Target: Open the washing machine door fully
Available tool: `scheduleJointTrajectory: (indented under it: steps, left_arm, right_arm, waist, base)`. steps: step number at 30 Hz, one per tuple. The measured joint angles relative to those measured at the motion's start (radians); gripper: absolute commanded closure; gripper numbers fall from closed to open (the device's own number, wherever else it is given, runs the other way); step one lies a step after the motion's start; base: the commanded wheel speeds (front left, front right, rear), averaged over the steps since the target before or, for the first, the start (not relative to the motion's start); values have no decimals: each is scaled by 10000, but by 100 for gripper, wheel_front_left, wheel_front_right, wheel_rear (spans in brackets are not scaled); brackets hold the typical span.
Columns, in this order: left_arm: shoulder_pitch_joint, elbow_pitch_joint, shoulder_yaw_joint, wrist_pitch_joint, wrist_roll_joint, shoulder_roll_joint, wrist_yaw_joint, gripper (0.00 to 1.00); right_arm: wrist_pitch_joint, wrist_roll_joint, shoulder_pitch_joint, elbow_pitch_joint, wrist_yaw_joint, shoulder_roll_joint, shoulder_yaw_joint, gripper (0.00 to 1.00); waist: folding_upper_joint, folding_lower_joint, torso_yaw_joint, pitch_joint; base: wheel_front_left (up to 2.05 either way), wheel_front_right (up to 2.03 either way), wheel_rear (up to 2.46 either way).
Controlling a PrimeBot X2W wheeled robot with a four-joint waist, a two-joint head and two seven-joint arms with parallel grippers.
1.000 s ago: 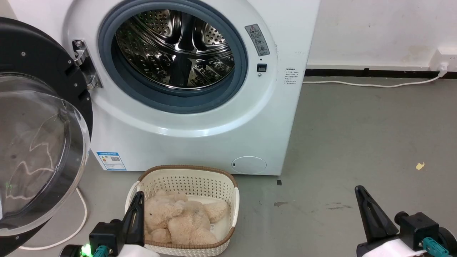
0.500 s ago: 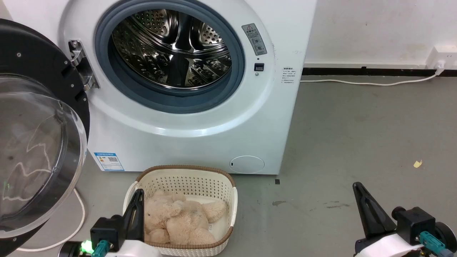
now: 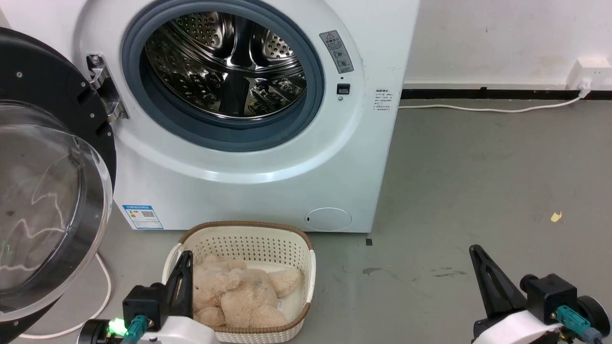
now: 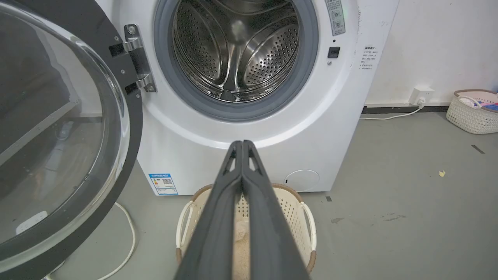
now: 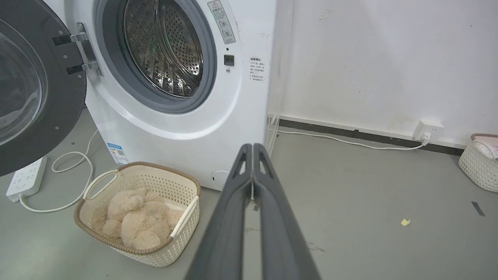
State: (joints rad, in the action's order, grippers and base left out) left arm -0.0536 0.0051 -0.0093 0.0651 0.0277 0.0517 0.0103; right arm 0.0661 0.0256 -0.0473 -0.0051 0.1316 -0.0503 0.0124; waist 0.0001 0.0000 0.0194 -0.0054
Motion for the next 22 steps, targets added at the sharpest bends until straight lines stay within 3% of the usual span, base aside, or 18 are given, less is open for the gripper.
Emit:
scheduleJointTrajectory:
  steps: [22]
  left_arm:
    - [350,-13,71,-596,-176,-15,-73,100]
  right_arm:
    - [-623,-178,356,25,0,0,-113,100]
  waist:
    - [0,0,-189,53]
  base:
    - [0,0,0]
